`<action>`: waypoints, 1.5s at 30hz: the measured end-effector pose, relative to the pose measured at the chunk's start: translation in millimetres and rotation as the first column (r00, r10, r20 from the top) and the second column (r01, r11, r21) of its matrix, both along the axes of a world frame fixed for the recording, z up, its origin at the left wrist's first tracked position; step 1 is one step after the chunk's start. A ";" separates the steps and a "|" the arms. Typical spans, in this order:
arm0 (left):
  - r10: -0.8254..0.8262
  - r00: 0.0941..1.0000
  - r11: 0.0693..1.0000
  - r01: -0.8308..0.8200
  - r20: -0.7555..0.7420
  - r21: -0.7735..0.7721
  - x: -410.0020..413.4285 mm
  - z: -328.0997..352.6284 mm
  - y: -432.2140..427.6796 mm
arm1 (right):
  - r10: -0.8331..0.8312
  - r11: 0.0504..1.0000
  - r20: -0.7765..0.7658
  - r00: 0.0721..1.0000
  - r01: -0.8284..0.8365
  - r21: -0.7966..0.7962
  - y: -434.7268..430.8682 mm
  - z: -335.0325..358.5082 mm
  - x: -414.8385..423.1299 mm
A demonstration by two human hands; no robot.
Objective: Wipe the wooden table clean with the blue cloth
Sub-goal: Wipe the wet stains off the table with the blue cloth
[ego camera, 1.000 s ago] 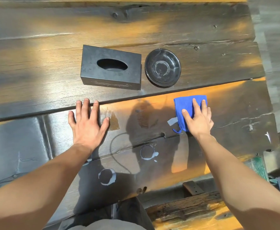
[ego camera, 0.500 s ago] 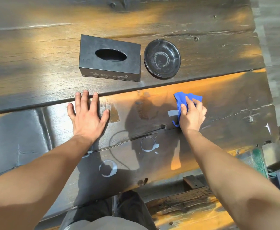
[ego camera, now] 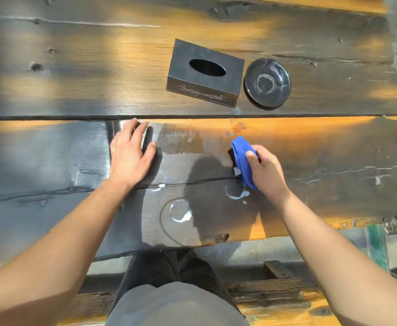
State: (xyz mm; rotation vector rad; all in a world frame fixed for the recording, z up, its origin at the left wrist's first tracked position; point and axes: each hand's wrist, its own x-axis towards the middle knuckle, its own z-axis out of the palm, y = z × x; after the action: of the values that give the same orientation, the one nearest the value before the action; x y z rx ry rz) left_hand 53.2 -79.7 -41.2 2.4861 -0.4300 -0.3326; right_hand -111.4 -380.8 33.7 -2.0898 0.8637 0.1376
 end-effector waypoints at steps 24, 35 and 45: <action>0.225 0.950 0.898 -0.289 0.217 0.332 -65.3 -38.6 125.7 | 0.692 0.558 -0.243 0.680 -0.716 -0.419 174.0 -83.8 113.8; 0.222 0.944 0.900 -0.295 0.243 0.321 -67.3 -34.3 123.2 | 0.783 0.396 -0.271 0.560 -0.785 -0.476 224.4 -84.9 61.8; 0.238 0.942 0.905 -0.303 0.236 0.298 -67.0 -35.4 125.0 | 0.733 0.387 -0.284 0.618 -0.722 -0.574 200.2 -86.3 -8.9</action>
State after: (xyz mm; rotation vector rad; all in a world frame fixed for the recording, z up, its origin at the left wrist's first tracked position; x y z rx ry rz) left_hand -13.8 45.3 -76.5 2.8769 -0.1005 -0.0470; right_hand -120.3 -180.6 -52.6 -3.0230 -0.1893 0.3253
